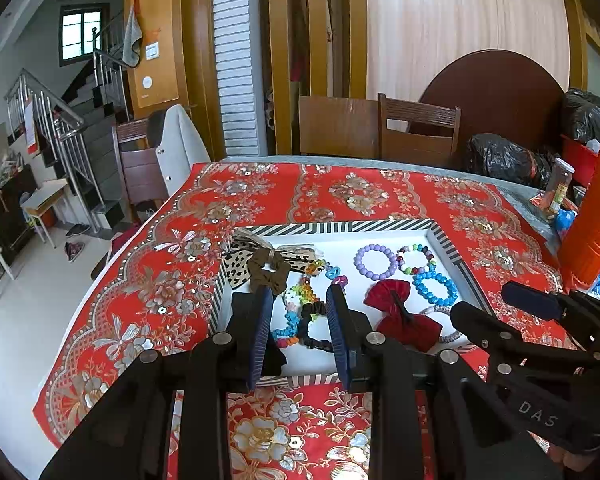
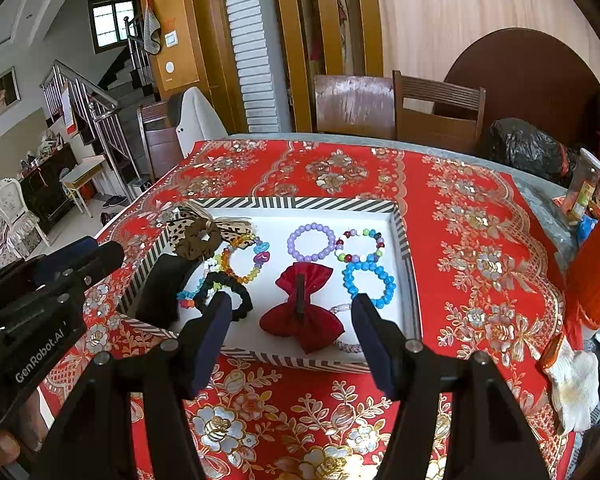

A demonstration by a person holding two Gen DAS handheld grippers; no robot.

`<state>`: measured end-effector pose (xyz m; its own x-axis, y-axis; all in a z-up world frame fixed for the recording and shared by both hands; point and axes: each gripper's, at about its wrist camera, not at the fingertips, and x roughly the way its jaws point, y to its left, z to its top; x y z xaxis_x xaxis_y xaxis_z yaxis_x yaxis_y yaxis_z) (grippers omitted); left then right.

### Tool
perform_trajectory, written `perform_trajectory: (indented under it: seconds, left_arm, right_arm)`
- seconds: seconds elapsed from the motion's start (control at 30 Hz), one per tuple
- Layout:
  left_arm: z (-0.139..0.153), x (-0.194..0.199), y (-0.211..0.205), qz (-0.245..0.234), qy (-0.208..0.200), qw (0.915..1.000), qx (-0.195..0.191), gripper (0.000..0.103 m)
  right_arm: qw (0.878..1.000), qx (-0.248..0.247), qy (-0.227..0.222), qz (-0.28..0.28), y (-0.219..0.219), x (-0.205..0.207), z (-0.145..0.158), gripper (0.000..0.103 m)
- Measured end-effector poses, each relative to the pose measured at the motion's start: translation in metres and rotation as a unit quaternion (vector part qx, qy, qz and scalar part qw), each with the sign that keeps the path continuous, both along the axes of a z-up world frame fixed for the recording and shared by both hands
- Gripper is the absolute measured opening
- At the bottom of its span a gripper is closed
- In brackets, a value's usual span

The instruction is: Organize jewelry

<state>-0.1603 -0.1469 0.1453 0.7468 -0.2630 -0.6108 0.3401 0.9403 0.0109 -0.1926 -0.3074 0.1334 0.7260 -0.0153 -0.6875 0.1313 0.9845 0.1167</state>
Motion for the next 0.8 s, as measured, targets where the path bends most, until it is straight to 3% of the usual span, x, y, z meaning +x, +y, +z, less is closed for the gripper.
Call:
perform_trajectory:
  seconds: [0.8]
  left_arm:
    - [-0.0026, -0.0026, -0.0022, -0.001, 0.007, 1.0000, 0.002, 0.027]
  right_arm:
    - [1.000, 0.002, 0.001, 0.008, 0.0051, -0.0009, 0.0013, 0.065]
